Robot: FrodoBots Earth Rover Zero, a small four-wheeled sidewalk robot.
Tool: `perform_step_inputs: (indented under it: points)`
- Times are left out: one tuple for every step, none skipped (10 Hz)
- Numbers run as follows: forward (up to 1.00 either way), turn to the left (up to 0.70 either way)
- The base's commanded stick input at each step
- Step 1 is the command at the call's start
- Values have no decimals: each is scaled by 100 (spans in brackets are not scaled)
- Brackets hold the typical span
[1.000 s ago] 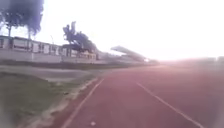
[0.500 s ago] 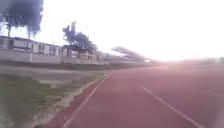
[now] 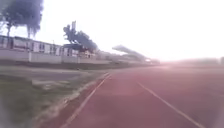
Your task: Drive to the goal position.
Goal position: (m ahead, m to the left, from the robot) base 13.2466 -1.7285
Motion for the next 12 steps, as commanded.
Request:
perform_step_inputs:
  points:
    - [70,0]
    - [70,0]
    - [70,0]
    - [70,0]
    - [70,0]
    - [70,0]
    - [70,0]
    - [70,0]
    - [70,0]
    - [70,0]
    - [70,0]
    - [70,0]
